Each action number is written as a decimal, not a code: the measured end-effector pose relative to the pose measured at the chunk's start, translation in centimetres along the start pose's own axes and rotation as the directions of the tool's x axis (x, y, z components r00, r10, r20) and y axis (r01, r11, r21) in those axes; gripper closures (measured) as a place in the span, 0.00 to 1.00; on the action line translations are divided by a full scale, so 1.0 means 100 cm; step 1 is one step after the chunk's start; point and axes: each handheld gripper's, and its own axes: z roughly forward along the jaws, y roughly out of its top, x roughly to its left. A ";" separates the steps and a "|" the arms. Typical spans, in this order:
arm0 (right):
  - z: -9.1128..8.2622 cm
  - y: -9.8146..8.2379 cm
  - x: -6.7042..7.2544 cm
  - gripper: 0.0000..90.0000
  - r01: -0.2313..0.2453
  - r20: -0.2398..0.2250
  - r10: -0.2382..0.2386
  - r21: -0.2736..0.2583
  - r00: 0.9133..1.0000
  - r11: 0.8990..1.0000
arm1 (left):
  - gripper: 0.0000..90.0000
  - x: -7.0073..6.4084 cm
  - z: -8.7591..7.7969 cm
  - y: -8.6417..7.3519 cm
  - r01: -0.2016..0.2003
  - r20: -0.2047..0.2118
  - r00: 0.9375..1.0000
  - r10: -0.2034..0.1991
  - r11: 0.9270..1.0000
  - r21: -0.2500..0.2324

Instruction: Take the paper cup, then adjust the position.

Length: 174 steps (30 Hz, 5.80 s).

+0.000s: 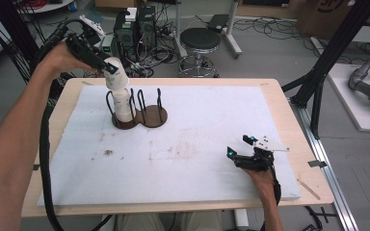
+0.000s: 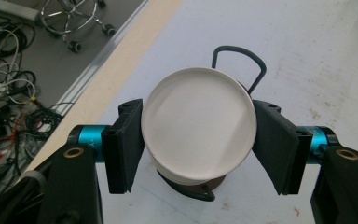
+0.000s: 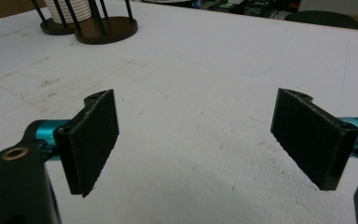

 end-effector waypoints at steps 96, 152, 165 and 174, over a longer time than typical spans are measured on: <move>-0.009 0.070 -0.003 0.17 0.083 -0.490 -0.127 -0.112 0.862 0.990 | 0.41 -0.182 0.106 -0.141 0.094 0.321 0.933 0.161 0.752 -0.652; 0.090 0.114 0.116 0.18 0.332 -0.763 -0.228 -0.018 0.605 0.943 | 0.41 -0.209 0.110 -0.108 0.056 0.354 0.897 0.266 0.725 -0.686; 0.090 0.113 0.113 0.27 0.352 -0.768 -0.236 -0.015 0.596 0.936 | 0.41 -0.207 0.111 -0.110 0.060 0.360 0.895 0.263 0.729 -0.682; 0.085 0.115 0.111 0.34 0.366 -0.767 -0.256 -0.029 0.589 0.930 | 0.18 -0.207 0.111 -0.111 0.052 0.314 0.923 0.221 0.738 -0.673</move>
